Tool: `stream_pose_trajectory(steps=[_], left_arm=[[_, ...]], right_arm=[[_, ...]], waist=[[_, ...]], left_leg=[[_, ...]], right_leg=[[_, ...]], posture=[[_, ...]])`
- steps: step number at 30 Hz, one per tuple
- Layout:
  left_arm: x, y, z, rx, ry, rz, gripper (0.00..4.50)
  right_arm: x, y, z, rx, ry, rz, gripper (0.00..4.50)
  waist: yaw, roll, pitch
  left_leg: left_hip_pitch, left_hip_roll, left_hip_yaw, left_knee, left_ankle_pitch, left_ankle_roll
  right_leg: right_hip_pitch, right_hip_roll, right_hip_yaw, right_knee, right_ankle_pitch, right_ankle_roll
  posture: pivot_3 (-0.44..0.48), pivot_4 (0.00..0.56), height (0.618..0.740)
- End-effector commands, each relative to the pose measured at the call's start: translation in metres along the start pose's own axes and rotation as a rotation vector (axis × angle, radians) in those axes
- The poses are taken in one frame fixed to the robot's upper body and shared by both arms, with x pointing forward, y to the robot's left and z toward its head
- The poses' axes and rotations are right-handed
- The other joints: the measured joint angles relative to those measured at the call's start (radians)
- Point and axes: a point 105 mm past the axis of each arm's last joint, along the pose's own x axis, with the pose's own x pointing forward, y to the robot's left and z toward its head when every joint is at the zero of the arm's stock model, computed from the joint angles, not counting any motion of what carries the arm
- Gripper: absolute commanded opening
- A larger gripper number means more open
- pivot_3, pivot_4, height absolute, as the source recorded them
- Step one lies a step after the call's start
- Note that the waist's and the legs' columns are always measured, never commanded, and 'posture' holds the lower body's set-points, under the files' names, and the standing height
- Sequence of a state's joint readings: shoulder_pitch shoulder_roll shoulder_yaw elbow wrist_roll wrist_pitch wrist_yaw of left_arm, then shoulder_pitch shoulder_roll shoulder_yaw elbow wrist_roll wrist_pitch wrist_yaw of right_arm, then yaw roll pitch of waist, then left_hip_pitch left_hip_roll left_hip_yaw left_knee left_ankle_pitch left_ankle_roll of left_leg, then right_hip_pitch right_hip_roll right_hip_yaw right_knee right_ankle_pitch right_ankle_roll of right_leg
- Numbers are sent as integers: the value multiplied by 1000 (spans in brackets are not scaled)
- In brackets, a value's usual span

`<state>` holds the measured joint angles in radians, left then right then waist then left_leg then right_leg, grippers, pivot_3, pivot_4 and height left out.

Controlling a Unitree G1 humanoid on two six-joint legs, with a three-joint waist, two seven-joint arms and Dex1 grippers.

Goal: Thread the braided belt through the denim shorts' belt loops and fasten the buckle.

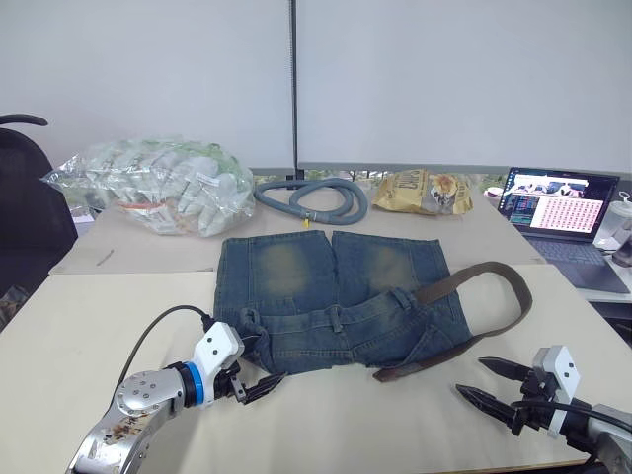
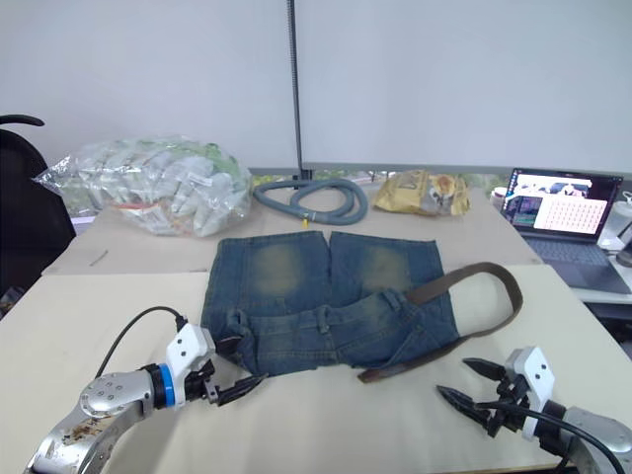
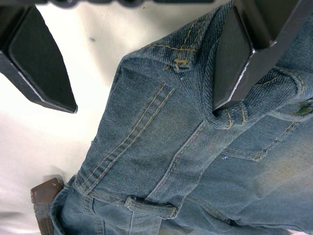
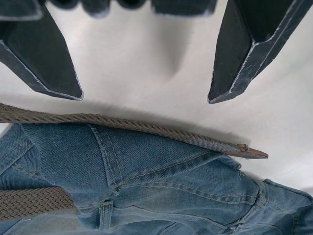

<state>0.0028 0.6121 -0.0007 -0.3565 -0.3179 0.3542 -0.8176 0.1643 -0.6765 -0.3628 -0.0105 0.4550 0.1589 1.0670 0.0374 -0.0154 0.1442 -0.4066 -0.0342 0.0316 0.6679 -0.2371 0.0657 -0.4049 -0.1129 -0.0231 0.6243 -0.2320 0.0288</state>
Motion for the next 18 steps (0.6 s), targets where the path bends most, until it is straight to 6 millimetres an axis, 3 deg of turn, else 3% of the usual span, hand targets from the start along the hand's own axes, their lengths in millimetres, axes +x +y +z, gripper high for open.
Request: stream_pose_trajectory(steps=[1,12,15,18], left_arm=[[0,2,11,37,-28,-22,4489],[-7,12,21,74,-51,-45,4489],[-11,18,35,107,-73,-86,4489],[-14,22,48,124,-96,-135,4489]], right_arm=[[-1,-2,14,-52,-47,-11,4500],[12,-5,30,-101,-75,4,4500],[34,-8,57,-158,-89,38,4500],[50,-3,68,-191,-56,123,4500]], waist=[[1,0,0],[-2,0,0],[-7,1,2],[-14,2,6]], left_leg=[[0,0,0,0,0,0],[0,0,1,0,0,1],[0,0,1,0,0,0],[-1,0,2,0,0,1]], right_leg=[[0,0,0,0,0,0],[-1,0,0,0,0,1],[-1,0,1,0,0,0],[-2,0,1,0,2,-3]], posture=[[0,150,740],[0,150,740],[0,150,740],[0,150,740]])
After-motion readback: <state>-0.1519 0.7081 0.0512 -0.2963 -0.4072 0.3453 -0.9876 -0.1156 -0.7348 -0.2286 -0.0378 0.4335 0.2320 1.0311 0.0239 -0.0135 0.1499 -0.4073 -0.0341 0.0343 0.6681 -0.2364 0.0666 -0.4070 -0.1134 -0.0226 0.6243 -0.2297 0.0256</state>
